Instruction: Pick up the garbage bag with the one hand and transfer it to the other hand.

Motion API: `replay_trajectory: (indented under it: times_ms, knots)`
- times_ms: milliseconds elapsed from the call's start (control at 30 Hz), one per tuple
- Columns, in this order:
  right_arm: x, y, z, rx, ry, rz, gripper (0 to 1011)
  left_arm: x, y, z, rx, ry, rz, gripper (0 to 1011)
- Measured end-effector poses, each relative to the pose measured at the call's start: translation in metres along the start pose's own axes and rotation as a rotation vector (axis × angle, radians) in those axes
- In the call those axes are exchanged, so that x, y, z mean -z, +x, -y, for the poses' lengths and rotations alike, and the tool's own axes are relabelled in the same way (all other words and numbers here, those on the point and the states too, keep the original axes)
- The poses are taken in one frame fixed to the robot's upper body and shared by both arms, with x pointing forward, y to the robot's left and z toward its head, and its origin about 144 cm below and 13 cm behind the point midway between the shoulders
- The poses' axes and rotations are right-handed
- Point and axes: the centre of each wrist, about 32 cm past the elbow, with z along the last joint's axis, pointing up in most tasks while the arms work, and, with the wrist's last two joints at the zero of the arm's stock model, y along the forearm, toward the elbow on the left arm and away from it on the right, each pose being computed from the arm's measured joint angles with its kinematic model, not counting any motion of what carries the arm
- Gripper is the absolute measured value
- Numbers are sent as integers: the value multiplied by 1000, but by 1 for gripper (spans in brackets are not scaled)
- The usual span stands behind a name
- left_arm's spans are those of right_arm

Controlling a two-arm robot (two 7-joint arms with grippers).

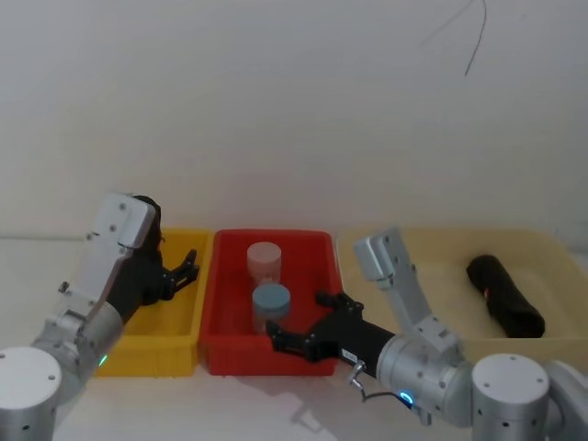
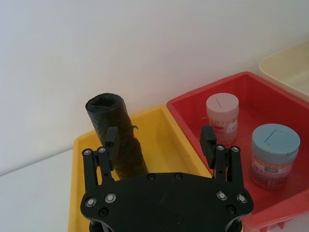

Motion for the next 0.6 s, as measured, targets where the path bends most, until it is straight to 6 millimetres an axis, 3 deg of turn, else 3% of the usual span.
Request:
replay_trajectory:
  times_ms: [600]
  knots:
    - [-5,14,-28,-1,-6,9,1000,0,1,-1,-6,2,0,1001]
